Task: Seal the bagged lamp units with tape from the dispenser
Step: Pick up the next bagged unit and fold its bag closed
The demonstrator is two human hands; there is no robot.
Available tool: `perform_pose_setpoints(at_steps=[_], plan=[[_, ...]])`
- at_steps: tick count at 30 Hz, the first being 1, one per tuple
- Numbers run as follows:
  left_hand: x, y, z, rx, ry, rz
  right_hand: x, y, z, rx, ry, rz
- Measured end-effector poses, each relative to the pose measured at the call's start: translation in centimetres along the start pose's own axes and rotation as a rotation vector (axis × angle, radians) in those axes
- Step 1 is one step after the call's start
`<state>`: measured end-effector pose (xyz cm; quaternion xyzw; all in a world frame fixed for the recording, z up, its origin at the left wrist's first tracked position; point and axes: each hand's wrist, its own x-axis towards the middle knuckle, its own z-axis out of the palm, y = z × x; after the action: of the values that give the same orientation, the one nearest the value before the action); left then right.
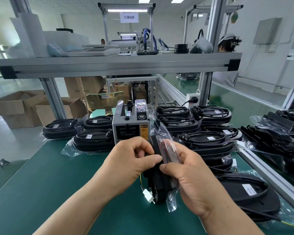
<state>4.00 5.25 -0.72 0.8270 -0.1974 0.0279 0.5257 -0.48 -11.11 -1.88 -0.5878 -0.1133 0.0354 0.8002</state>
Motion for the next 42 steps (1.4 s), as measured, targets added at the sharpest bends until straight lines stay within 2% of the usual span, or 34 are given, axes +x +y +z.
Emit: perform_pose_setpoints(at_steps=[4,8,15,20,25,30,33,35,37,39,42], plan=[[0.2,-0.5,0.6,-0.112,0.093,-0.059,0.0,0.0,-0.3,-0.019,-0.013,0.007],[0.5,-0.4,1.2,-0.175,0.117,-0.075,0.0,0.1,-0.4,-0.036,-0.01,0.009],[0.5,0.0,0.4,-0.045,-0.017,-0.069,-0.1,-0.1,-0.5,-0.027,0.022,0.029],[0.5,0.2,0.2,-0.065,-0.026,-0.058,-0.4,-0.6,-0.1,-0.026,0.049,0.036],[0.3,-0.1,0.3,-0.079,-0.057,-0.041,-0.4,-0.6,0.1,-0.054,0.208,0.056],[-0.3,-0.2,1.1,-0.028,-0.05,-0.02,-0.5,-0.8,0.2,-0.469,0.308,0.01],[-0.5,-0.6,1.9,-0.025,0.071,-0.05,-0.4,-0.9,0.0,-0.705,0.346,0.012],[-0.6,-0.9,2.4,-0.055,0.16,-0.135,-0.4,-0.5,0.1,-0.92,0.362,-0.001],[-0.8,-1.3,2.7,-0.156,0.168,-0.263,-0.5,-0.3,0.2,-1.092,0.389,-0.037],[-1.2,-1.5,2.9,-0.228,0.117,-0.326,-0.7,0.2,0.1,-1.122,0.404,-0.098],[-1.7,-2.1,3.0,-0.269,0.095,-0.306,-1.0,1.8,-0.1,-1.069,0.386,-0.255]])
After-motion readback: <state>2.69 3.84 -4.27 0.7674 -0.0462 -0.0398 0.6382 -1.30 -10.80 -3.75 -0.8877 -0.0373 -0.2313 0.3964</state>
